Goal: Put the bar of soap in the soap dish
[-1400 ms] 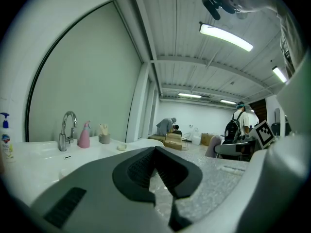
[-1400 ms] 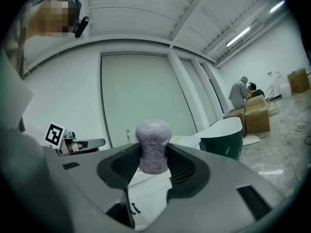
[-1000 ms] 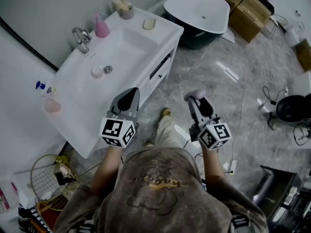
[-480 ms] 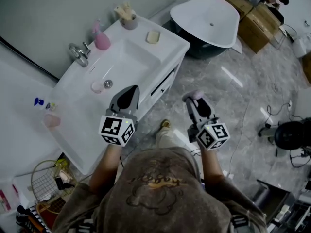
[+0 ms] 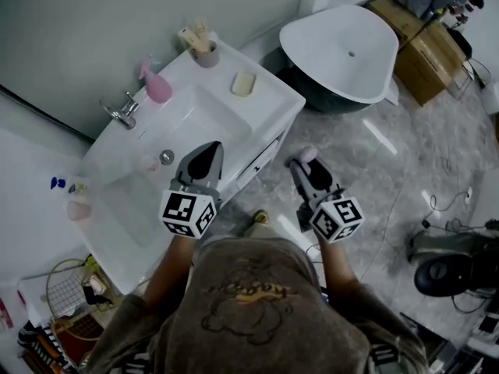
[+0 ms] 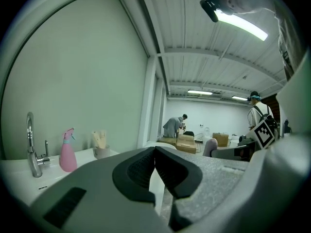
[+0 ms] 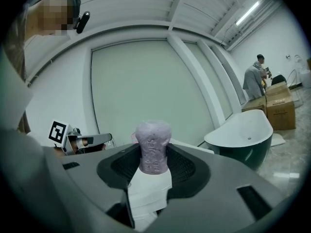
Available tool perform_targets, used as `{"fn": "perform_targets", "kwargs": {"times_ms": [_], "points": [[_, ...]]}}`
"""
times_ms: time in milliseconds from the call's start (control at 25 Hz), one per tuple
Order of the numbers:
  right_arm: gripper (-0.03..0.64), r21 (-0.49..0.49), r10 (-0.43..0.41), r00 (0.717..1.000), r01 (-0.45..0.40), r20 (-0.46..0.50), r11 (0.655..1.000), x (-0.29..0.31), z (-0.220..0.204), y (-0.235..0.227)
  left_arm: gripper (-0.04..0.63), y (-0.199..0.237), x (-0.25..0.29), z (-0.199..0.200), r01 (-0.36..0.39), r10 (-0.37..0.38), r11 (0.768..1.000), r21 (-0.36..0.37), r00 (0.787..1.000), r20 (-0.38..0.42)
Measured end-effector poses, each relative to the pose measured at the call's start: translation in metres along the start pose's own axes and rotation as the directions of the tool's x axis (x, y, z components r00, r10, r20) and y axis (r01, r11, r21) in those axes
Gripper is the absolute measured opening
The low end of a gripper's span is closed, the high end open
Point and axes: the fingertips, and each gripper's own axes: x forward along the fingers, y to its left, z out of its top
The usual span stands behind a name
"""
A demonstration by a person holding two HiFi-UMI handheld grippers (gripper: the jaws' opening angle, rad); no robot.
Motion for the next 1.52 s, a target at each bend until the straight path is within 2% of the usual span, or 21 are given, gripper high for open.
{"fn": "perform_targets", "kwargs": {"times_ms": [400, 1000, 1240, 1520], "points": [[0.178, 0.003, 0.054, 0.998, -0.054, -0.041, 0.999, 0.058, 0.015, -0.029, 0.005, 0.027, 0.049, 0.012, -0.038, 0.038, 0.999, 0.006, 0.999, 0.0], [0.178, -0.027, 0.026, 0.998, -0.027, -0.053, 0.999, 0.147, 0.042, -0.037, 0.005, 0.087, 0.113, 0.014, 0.039, -0.04, 0.999, -0.037, 0.999, -0.022], [0.178, -0.041, 0.073, 0.994, -0.077, -0.079, 0.996, 0.177, 0.052, -0.044, 0.005, 0.096, 0.129, 0.019, 0.012, -0.013, 0.999, -0.045, 1.0, -0.016], [0.178, -0.09, 0.135, 0.978, -0.15, -0.158, 0.985, 0.217, 0.056, -0.051, 0.005, 0.102, 0.137, 0.022, -0.04, 0.04, 0.998, -0.046, 0.999, -0.008]]}}
